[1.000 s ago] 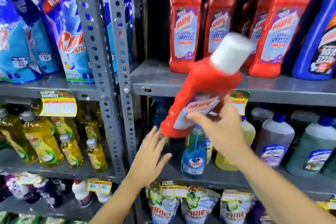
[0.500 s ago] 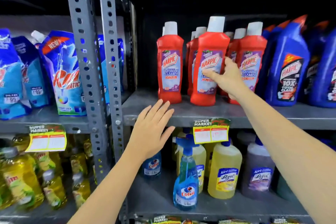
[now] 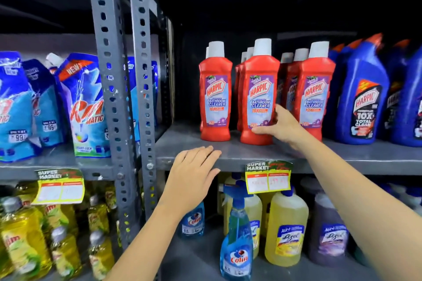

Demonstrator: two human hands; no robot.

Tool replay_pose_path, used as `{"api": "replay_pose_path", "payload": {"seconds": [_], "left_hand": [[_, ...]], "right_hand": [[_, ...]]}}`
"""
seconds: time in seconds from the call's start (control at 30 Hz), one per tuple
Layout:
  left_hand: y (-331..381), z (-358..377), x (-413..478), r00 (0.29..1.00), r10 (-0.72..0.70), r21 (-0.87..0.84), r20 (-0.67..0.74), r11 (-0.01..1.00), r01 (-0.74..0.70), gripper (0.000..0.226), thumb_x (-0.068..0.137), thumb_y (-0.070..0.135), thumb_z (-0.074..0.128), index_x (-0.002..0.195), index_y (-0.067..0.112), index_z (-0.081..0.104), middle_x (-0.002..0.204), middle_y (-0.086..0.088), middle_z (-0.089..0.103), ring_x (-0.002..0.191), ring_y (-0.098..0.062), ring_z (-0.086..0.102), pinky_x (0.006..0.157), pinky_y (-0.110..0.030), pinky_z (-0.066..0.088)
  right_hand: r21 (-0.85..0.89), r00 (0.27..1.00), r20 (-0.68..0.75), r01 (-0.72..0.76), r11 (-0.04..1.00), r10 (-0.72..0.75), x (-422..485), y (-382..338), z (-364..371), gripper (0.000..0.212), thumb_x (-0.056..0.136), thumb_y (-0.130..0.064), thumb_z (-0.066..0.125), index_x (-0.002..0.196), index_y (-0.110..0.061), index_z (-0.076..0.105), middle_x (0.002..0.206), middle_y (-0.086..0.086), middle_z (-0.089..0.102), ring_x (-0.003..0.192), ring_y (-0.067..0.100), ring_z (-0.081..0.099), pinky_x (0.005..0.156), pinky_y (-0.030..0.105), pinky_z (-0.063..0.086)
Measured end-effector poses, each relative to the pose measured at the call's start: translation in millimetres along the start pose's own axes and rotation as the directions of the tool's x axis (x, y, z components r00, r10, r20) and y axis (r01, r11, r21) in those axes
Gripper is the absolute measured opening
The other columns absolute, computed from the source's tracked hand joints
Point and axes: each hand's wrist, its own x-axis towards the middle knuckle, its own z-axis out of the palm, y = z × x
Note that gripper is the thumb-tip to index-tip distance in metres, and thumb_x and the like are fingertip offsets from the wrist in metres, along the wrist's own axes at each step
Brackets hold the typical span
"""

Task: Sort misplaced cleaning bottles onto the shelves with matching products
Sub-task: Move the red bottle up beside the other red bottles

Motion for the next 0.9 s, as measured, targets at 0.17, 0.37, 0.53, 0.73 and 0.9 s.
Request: {"api": "replay_pose_path", "payload": {"seconds": [0.17,0.37,0.53,0.73,0.9], "left_hand": [[0.8,1.3,0.8,1.0,-0.01,-0.006,0.004,1.0,0.01,0.041,0.096,0.037,0.038,0.13,0.019,0.054,0.13,-0.002,0.061,0.12,-0.022,0.054,0.097,-0.034,0.032],[2.0,0.1,1.3,0.999,-0.027,-0.014,0.019,1.0,0.027,0.042,0.096,0.036,0.037,0.13,0.018,0.054,0.13,-0.002,0.061,0.12,-0.022,0.054,0.096,-0.039,0.043],[2.8,1.3,1.0,0.999,-0.034,-0.011,0.008,0.999,0.034,0.039,0.096,0.034,0.042,0.129,0.018,0.054,0.13,-0.003,0.06,0.12,-0.023,0.054,0.097,-0.039,0.042],[3.9,2.8,0.4,0.999,-0.033,-0.021,0.005,0.999,0.034,0.04,0.097,0.034,0.037,0.13,0.018,0.052,0.131,-0.003,0.059,0.121,-0.022,0.052,0.099,-0.038,0.039],[2.4,5.0,-0.1,1.0,-0.029,-0.026,-0.005,0.999,0.029,0.039,0.097,0.033,0.038,0.131,0.018,0.05,0.132,-0.003,0.058,0.122,-0.022,0.05,0.1,-0.038,0.038]], "right_hand": [[-0.063,1.0,-0.01,-0.012,0.998,0.011,10.3,5.6,2.8,0.07,0.064,-0.011,0.089,0.122,-0.018,0.05,0.124,0.006,0.066,0.111,0.021,0.063,0.1,0.039,0.049],[-0.025,0.999,0.006,-0.04,0.999,0.04,25.2,16.3,4.7,0.075,0.069,-0.011,0.086,0.131,-0.016,0.044,0.126,0.003,0.062,0.115,0.02,0.06,0.102,0.038,0.048],[-0.006,0.997,0.054,-0.057,0.998,0.057,28.7,20.7,2.6,0.07,0.074,-0.013,0.083,0.126,-0.024,0.038,0.122,-0.003,0.06,0.105,0.006,0.059,0.089,0.025,0.048],[0.034,0.997,0.052,-0.062,0.998,0.06,30.5,25.7,1.4,0.07,0.071,-0.013,0.085,0.125,-0.026,0.042,0.121,-0.003,0.062,0.111,0.012,0.059,0.097,0.033,0.048],[0.031,0.997,0.059,-0.059,0.998,0.057,31.7,28.6,0.9,0.07,0.071,-0.015,0.086,0.125,-0.029,0.043,0.115,-0.007,0.063,0.107,0.006,0.06,0.099,0.034,0.049]]}}
